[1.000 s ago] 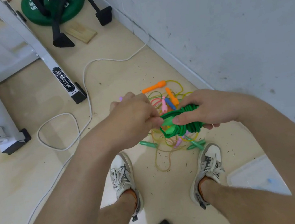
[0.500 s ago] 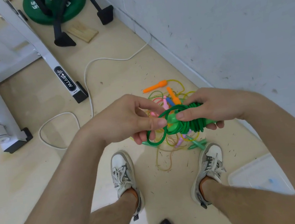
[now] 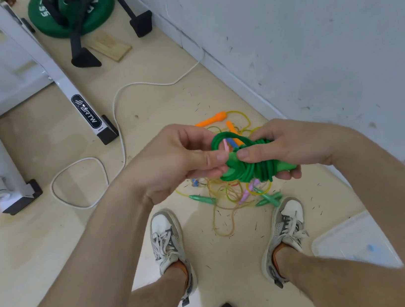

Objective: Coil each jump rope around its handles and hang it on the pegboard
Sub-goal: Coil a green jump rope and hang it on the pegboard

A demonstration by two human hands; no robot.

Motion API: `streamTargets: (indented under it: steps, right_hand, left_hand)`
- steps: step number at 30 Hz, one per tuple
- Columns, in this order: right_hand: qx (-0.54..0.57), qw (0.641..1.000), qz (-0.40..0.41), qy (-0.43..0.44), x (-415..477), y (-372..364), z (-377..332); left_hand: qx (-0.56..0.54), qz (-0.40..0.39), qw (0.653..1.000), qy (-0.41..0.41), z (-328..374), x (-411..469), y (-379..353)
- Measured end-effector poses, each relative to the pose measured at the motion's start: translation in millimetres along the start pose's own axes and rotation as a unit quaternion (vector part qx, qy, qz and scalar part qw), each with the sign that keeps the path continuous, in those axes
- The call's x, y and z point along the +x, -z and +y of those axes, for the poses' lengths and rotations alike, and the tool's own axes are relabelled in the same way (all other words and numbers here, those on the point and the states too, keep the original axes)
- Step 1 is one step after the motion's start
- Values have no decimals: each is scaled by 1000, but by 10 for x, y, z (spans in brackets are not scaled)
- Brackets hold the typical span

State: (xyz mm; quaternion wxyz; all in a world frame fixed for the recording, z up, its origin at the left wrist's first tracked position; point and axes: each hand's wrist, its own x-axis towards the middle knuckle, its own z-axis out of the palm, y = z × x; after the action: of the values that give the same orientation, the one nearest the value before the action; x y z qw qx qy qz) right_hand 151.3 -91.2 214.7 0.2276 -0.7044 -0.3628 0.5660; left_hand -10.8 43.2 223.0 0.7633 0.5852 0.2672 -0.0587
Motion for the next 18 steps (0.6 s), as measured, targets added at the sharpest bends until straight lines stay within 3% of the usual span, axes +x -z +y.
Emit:
streamTargets:
  steps: [4, 7, 18]
  right_hand:
    - [-11, 1000, 15, -9, 24, -2, -4]
    - [-17, 999, 22, -21, 24, 1, 18]
    - [-35, 999, 19, -18, 41, -27, 7]
  left_hand:
    - [137, 147, 976, -84, -2, 34, -48]
    - [230, 194, 950, -84, -30, 55, -31]
    - [242, 146, 958, -55, -1, 18, -25]
